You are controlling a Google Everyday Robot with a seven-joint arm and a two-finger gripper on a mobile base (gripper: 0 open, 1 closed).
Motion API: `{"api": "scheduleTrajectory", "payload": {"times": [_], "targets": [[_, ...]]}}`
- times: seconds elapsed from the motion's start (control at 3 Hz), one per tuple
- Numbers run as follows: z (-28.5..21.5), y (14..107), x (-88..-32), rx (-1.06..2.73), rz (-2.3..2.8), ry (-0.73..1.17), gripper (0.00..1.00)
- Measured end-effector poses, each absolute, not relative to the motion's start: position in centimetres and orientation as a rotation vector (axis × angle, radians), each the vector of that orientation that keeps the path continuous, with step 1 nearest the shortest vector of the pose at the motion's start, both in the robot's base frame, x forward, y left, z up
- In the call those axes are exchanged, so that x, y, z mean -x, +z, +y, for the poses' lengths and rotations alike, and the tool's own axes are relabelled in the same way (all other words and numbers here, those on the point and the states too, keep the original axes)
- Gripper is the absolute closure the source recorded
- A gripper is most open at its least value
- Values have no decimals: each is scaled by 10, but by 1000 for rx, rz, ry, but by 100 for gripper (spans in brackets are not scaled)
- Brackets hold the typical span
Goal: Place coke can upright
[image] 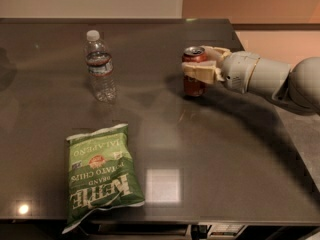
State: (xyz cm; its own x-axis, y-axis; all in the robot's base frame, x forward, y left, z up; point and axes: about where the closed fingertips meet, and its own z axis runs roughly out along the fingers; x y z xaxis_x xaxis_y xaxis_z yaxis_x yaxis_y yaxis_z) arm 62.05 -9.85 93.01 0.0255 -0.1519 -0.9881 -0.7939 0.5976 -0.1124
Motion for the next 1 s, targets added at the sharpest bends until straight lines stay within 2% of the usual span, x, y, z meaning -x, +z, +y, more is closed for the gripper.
{"api": "scheduleTrajectory", "payload": {"times": [0.67, 1.0], "targets": [[-99, 918, -626, 836, 1491, 657, 13], [-98, 911, -625, 845, 1514, 659, 0]]}}
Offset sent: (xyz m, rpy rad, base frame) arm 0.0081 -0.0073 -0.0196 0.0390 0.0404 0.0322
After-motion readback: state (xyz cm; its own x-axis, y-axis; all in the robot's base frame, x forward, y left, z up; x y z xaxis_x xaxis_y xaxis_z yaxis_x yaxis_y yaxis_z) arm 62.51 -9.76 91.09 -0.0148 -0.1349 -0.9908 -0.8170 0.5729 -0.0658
